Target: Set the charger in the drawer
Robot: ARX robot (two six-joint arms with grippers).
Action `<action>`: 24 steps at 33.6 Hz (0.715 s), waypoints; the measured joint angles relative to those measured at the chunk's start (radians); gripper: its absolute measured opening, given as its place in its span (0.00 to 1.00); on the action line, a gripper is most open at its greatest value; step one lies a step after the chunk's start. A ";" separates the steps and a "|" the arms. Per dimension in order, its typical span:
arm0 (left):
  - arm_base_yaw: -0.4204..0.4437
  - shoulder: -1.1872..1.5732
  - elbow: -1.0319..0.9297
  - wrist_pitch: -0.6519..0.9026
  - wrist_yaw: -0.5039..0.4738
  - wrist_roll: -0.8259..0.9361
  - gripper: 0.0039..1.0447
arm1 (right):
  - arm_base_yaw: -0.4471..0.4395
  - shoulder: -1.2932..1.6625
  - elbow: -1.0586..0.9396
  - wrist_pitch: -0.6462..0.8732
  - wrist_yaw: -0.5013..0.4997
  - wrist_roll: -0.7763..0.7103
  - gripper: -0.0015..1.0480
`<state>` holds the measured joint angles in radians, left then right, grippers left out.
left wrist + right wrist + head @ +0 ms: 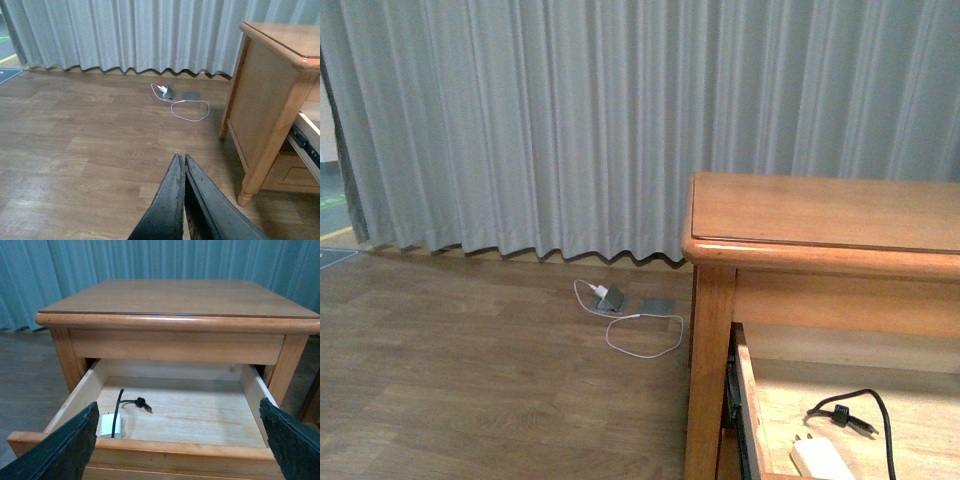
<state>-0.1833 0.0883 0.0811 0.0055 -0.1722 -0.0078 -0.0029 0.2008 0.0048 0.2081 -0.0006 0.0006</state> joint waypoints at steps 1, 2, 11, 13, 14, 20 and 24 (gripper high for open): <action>0.013 -0.006 -0.002 0.000 0.011 0.000 0.04 | 0.000 0.000 0.000 0.000 0.000 0.000 0.91; 0.029 -0.011 -0.004 -0.003 0.031 0.000 0.04 | 0.000 0.000 0.000 0.000 -0.001 0.000 0.91; 0.178 -0.041 -0.030 -0.011 0.169 0.002 0.04 | 0.000 0.000 0.000 0.000 0.000 0.000 0.91; 0.178 -0.044 -0.034 -0.011 0.170 0.002 0.04 | 0.000 0.000 0.000 0.000 0.000 0.000 0.91; 0.178 -0.048 -0.038 -0.011 0.171 0.002 0.04 | 0.000 0.000 0.000 0.000 0.000 0.000 0.91; 0.180 -0.083 -0.057 -0.009 0.170 0.003 0.04 | 0.000 0.000 0.000 -0.001 -0.001 0.000 0.91; 0.180 -0.084 -0.057 -0.009 0.171 0.003 0.04 | 0.000 0.000 0.000 -0.001 0.000 0.000 0.91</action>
<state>-0.0036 0.0044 0.0242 -0.0036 -0.0010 -0.0044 -0.0029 0.2008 0.0048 0.2070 -0.0006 0.0002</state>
